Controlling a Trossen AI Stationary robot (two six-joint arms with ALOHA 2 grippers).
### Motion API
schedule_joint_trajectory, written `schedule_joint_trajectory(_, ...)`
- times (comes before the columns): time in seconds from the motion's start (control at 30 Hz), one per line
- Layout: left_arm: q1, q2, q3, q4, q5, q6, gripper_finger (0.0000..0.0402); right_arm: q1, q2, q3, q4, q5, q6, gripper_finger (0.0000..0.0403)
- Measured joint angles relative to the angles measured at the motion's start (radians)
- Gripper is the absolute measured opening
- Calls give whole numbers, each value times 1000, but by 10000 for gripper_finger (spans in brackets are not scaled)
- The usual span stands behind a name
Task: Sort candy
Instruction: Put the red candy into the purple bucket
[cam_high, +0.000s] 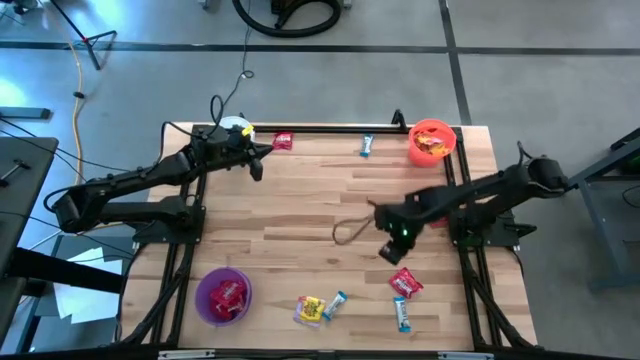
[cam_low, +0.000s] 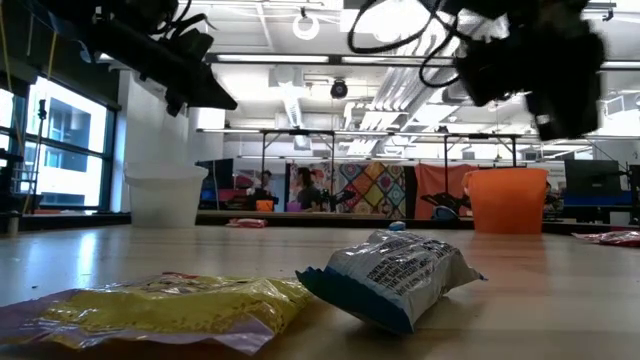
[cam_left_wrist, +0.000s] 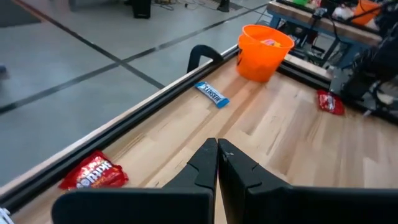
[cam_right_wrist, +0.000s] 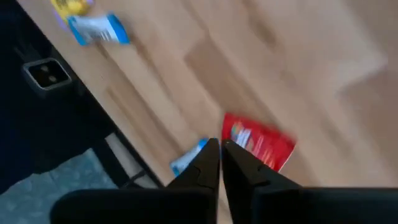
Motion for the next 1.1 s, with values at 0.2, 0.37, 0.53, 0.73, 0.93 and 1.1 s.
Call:
schedule_joint_trajectory(0.2, 2, 0, 0, 0, 20, 79, 0, 155, 28, 0, -2, 54, 305, 100)
schedule_joint_trajectory(0.37, 13, 0, 0, -1, 45, 113, 0, 224, 92, 0, -18, 71, 398, 199)
schedule_joint_trajectory(0.53, 24, 0, 0, 0, 45, 120, 0, 247, 187, 0, -43, 127, 397, 247)
schedule_joint_trajectory(0.73, 28, 0, 0, -1, 49, 115, 0, 247, 293, -16, -7, 114, 355, 245)
schedule_joint_trajectory(0.93, 28, 0, 0, -2, 49, 126, 0, 244, 346, -13, 40, 29, 276, 227)
schedule_joint_trajectory(1.1, 28, 0, 0, -2, 54, 138, 0, 234, 340, -15, 52, 6, 251, 169)
